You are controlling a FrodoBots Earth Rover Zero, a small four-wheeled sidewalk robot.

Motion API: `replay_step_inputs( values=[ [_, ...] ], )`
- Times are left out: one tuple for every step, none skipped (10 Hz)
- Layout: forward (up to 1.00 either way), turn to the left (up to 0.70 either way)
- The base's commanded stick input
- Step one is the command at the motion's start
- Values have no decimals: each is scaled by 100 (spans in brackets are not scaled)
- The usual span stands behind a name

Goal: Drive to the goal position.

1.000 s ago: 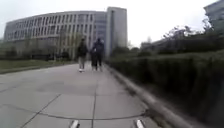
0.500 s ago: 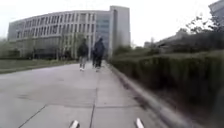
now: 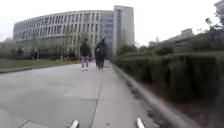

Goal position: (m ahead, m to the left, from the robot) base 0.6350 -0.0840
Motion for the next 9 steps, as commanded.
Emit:
replay_step_inputs(
  values=[
    [100,0],
    [100,0],
    [100,0],
    [100,0],
    [100,0],
    [100,0],
    [100,0],
    [100,0],
    [100,0]
  ],
)
